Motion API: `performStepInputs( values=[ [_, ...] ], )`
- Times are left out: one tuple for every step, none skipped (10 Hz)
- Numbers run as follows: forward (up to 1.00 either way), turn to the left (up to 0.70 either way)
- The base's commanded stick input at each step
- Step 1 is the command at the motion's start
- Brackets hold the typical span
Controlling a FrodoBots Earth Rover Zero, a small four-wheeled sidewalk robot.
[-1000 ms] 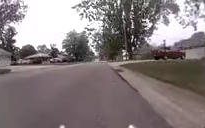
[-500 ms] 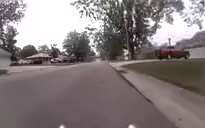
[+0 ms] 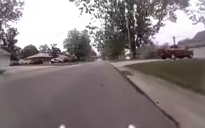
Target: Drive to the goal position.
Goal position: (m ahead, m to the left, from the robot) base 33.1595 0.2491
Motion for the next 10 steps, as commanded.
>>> performStepInputs(
  values=[
    [1.0,0.0],
    [1.0,0.0],
    [1.0,0.0],
    [1.0,-0.14],
    [1.0,-0.29],
    [1.0,-0.34],
    [1.0,-0.38],
    [1.0,-0.4],
    [1.0,0.0],
    [1.0,0.0]
  ],
)
